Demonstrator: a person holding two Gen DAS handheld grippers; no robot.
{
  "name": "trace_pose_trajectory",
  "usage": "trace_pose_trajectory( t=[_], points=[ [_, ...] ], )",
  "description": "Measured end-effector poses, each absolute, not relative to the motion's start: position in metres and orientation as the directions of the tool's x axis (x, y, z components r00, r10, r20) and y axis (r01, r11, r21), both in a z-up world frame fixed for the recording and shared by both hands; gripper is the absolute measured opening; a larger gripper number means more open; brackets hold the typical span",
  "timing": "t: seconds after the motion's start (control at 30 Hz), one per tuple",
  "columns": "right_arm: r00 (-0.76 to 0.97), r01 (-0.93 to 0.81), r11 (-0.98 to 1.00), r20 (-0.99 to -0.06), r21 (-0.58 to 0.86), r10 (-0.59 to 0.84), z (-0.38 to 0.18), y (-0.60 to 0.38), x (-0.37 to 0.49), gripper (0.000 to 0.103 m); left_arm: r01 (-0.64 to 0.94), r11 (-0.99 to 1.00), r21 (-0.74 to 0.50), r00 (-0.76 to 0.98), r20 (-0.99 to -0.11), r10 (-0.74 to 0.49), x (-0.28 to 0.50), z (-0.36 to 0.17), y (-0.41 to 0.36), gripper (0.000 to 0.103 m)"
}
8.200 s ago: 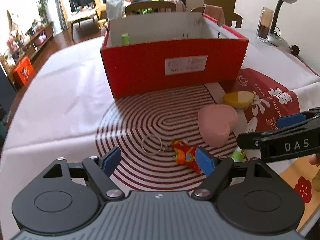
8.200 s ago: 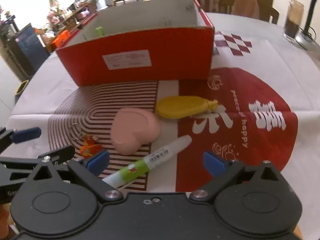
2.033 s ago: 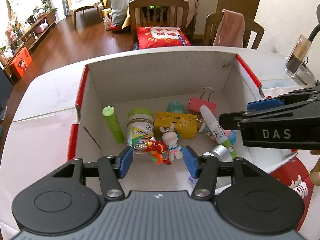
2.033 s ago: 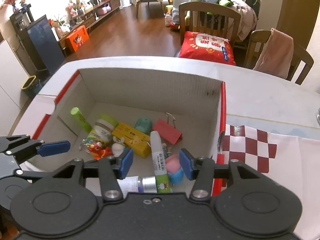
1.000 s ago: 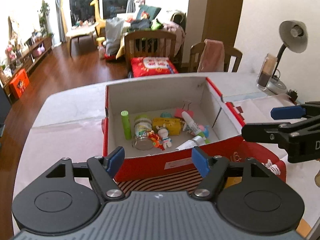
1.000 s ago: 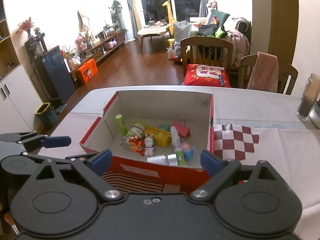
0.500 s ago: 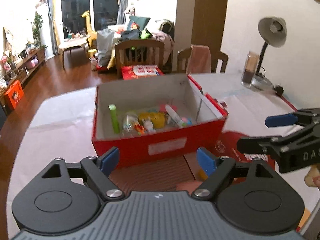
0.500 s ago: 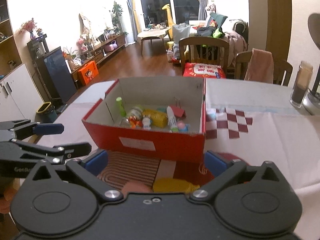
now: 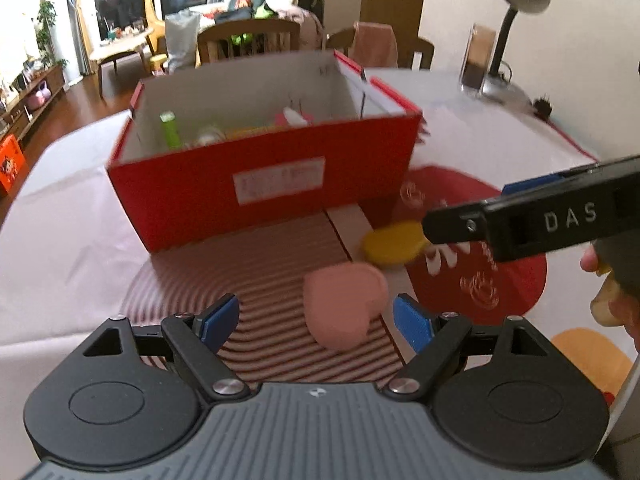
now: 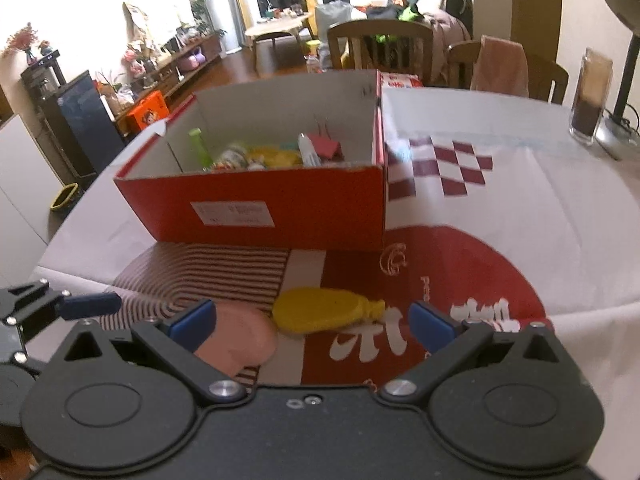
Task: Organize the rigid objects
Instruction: 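Grasp the pink heart case with the left tool while the right tool grasps the yellow bottle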
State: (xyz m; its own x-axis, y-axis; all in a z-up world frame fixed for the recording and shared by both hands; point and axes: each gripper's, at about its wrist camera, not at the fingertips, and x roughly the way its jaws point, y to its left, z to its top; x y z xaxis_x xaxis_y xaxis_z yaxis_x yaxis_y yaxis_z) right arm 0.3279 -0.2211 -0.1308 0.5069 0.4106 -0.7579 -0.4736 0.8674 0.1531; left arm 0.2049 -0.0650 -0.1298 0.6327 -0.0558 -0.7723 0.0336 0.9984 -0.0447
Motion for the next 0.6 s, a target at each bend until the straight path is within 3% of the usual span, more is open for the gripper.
trace_pose_trajectory(
  t=[0.6],
  points=[
    [0.477,-0.427,0.892,-0.8,0.15,0.363,-0.172,-0.194,0.348,0.102,0.04,0.999,-0.03,0.595,-0.803,-0.048,0.225,-0.169,-0.077,0.084]
  ],
)
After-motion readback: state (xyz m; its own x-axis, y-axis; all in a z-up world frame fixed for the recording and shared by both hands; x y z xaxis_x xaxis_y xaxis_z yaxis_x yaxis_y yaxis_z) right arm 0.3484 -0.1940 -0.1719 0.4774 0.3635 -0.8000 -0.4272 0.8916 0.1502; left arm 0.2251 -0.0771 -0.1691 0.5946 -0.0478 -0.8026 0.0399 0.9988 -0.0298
